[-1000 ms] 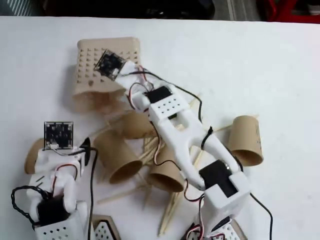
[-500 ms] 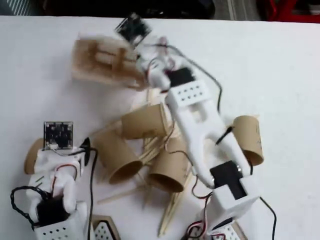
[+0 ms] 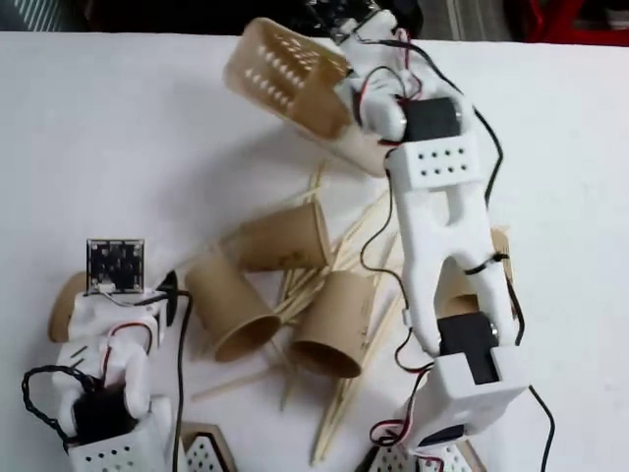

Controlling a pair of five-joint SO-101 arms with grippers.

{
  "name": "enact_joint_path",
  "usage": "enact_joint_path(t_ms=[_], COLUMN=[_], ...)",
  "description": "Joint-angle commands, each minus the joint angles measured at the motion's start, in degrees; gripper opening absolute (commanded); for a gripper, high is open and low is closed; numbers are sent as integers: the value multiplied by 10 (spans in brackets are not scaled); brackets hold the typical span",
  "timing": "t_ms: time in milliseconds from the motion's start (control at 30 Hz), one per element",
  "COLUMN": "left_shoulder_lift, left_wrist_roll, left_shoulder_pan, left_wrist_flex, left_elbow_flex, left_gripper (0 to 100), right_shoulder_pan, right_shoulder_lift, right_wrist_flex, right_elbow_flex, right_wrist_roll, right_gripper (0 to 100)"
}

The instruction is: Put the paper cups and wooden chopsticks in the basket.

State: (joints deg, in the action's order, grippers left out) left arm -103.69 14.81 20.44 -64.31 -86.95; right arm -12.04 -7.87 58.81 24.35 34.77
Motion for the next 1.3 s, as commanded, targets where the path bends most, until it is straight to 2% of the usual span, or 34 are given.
enact_joint_path(t_ms=[0, 200, 400, 533, 600, 733, 1000, 1267], left_shoulder_lift=[-7, -7, -7, -7, -7, -7, -7, -7], left_wrist_roll=[7, 7, 7, 7, 7, 7, 7, 7], left_shoulder_pan=[4, 4, 2, 2, 2, 2, 2, 2], left_wrist_flex=[11, 11, 23, 23, 23, 23, 23, 23], left_elbow_flex=[2, 2, -12, -12, -12, -12, -12, -12], left_gripper=[264, 264, 264, 264, 264, 264, 264, 264], right_shoulder_pan=[36, 84, 130, 145, 145, 145, 102, 56], right_shoulder_lift=[39, 32, -17, -26, -22, -21, -25, -27], right_wrist_flex=[12, 61, 65, 64, 65, 71, 167, 258], right_elbow_flex=[39, 39, 43, 43, 53, 96, 217, 222], right_wrist_roll=[14, 14, 14, 14, 14, 13, 7, -109], right_gripper=[19, 19, 25, 122, 159, 169, 167, 170])
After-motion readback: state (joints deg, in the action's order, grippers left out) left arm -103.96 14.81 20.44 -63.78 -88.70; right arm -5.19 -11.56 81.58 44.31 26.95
